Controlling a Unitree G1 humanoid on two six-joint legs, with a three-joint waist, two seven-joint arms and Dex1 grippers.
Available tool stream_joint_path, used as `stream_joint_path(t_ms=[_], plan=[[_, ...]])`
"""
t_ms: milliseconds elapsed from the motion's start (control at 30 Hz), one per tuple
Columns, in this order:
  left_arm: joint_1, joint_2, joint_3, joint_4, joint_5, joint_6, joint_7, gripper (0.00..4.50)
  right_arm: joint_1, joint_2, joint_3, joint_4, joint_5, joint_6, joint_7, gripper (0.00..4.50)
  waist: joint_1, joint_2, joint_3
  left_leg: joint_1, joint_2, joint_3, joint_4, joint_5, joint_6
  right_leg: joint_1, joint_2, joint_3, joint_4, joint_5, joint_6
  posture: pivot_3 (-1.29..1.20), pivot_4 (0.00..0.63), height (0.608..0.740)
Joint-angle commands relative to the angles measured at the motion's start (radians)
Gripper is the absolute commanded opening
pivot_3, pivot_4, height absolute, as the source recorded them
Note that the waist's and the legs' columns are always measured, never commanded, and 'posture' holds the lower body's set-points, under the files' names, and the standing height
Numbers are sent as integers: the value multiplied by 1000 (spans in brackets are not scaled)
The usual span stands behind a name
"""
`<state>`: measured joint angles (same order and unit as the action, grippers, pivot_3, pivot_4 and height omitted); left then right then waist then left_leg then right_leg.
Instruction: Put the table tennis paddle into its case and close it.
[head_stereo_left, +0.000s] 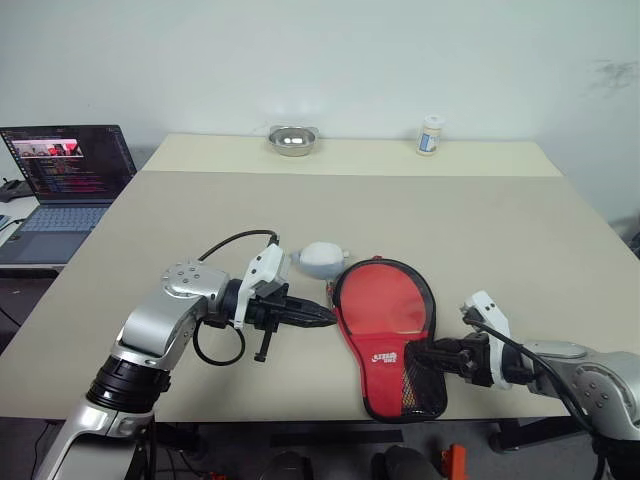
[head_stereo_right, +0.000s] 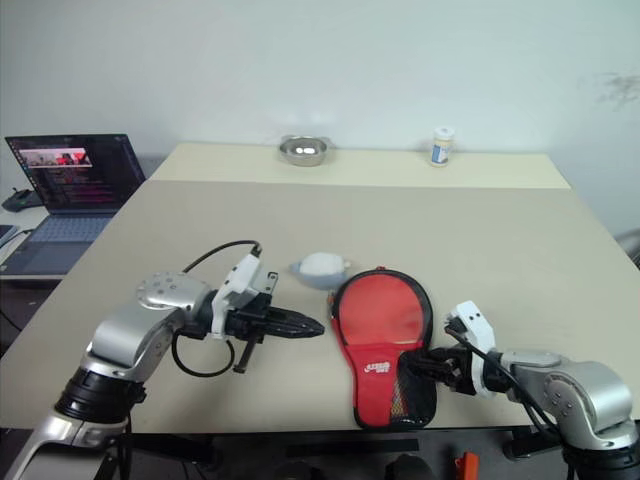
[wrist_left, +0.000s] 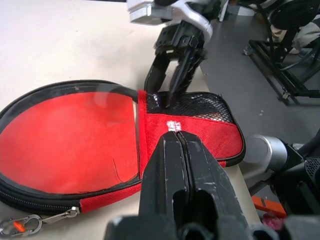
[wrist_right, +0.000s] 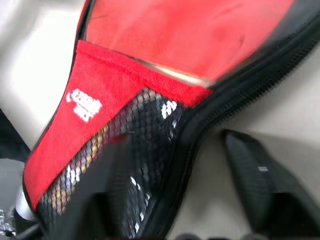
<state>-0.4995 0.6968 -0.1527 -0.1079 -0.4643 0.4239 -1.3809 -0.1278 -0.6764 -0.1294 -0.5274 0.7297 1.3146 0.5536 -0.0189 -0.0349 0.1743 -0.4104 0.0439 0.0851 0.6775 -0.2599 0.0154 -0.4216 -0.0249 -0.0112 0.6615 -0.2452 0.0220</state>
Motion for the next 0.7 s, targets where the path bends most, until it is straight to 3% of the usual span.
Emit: stream_joint_path(t_ms=[33,200,433,533,700], plan=[[5,-14,29,-20,-2,-15,44,0,-9,-56,-73,-97,57,-19,46,4479,1,0,0,0,0,0,0,0,0,0,0,0,0,0,0,0,150,740],[6,-22,45,7,18,-30,107,0,-137,-59,-134,-77,127,-86,93,4479,-2,0,0,1,1,0,0,0,0,0,1,0,1,0,0,0,150,740],[-8,-28,64,63,57,-73,172,0,-305,146,145,192,-82,-315,30,4479,-8,0,0,2,2,-1,-1,0,0,0,3,0,0,0,-1,0,150,740],[-16,-41,70,74,69,-68,218,499,-305,227,273,313,-208,-438,11,4500,-8,0,0,0,2,1,0,0,0,-1,2,0,0,3,-6,0,150,740],[-64,-68,84,140,123,-94,323,2130,-271,237,364,360,-312,-530,37,4500,-3,-1,0,-4,0,0,2,0,0,-4,1,0,0,3,-5,0,150,740]])
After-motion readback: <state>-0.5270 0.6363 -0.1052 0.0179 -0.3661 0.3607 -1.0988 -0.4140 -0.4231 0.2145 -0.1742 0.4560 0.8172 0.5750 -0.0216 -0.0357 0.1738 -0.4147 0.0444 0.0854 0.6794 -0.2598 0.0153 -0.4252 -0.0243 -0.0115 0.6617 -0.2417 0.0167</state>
